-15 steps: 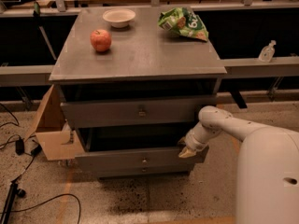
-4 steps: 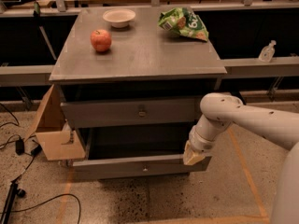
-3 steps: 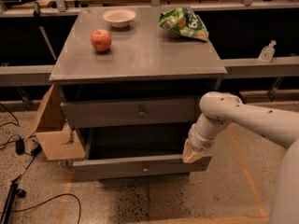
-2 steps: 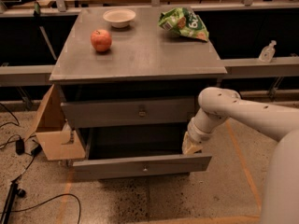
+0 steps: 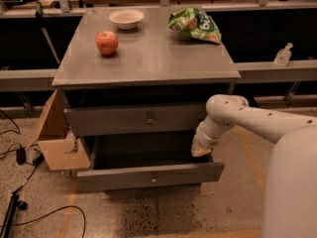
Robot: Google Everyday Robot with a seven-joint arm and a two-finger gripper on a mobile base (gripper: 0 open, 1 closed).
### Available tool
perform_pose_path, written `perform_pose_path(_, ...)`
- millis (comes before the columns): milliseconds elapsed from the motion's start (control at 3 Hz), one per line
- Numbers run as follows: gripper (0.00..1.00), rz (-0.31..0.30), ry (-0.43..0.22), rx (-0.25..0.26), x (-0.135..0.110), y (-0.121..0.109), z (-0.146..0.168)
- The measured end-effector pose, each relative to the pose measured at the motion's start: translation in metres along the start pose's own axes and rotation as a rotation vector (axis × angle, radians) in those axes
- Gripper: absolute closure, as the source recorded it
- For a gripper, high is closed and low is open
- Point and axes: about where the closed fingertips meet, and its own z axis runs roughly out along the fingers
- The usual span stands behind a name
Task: Open middle drawer
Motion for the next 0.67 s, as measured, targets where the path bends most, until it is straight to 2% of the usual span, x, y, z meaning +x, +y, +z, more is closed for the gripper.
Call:
perform_pose_path(333, 1.00, -0.036, 0.017, 0.023, 0.012, -0.021, 0.039)
perform_pose_path(667, 1.00, -0.033, 0.019, 0.016, 0.023, -0.031, 0.067)
